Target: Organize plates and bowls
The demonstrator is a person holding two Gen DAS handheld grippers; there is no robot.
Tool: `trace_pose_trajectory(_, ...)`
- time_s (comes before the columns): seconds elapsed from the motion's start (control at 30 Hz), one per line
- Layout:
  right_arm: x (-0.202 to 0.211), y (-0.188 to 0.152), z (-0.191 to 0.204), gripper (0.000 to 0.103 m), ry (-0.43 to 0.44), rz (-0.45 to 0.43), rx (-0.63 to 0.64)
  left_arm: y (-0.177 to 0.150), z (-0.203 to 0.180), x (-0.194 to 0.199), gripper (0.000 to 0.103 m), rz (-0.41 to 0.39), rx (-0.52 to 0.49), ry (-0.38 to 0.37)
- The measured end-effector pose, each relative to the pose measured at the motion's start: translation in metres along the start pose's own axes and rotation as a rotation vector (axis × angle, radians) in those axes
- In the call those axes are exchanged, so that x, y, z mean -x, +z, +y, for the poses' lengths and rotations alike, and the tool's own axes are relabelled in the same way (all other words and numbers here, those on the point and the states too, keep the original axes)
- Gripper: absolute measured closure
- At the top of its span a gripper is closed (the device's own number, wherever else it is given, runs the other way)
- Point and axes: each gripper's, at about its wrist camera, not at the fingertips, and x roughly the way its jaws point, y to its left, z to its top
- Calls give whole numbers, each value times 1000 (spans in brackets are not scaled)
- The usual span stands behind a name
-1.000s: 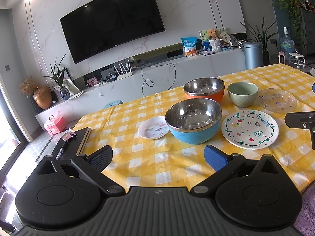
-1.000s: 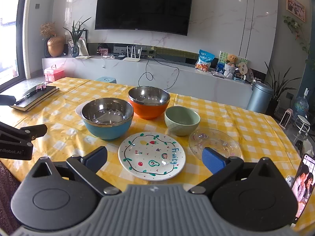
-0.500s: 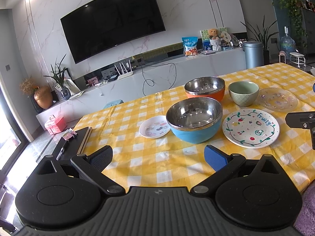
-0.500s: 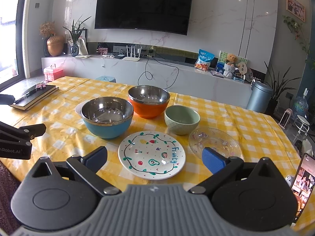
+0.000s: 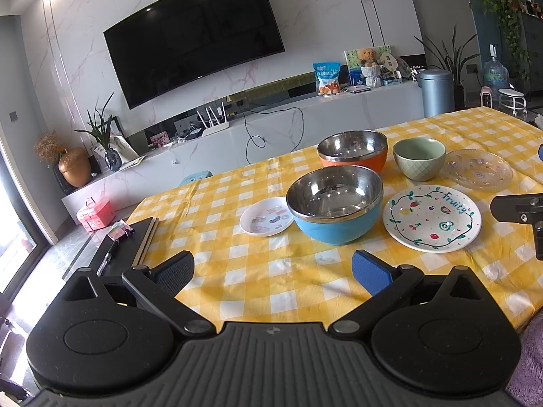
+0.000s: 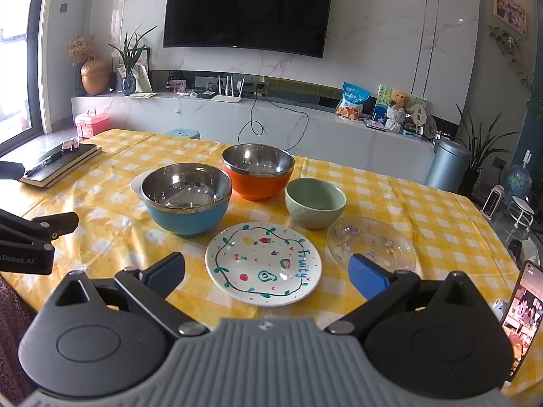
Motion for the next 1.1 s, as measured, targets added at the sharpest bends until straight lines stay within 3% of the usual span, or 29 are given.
trace_pose_trajectory(1.1,-2,-2,2,3,0,15,2,-2,0,0,0,1,6,-2)
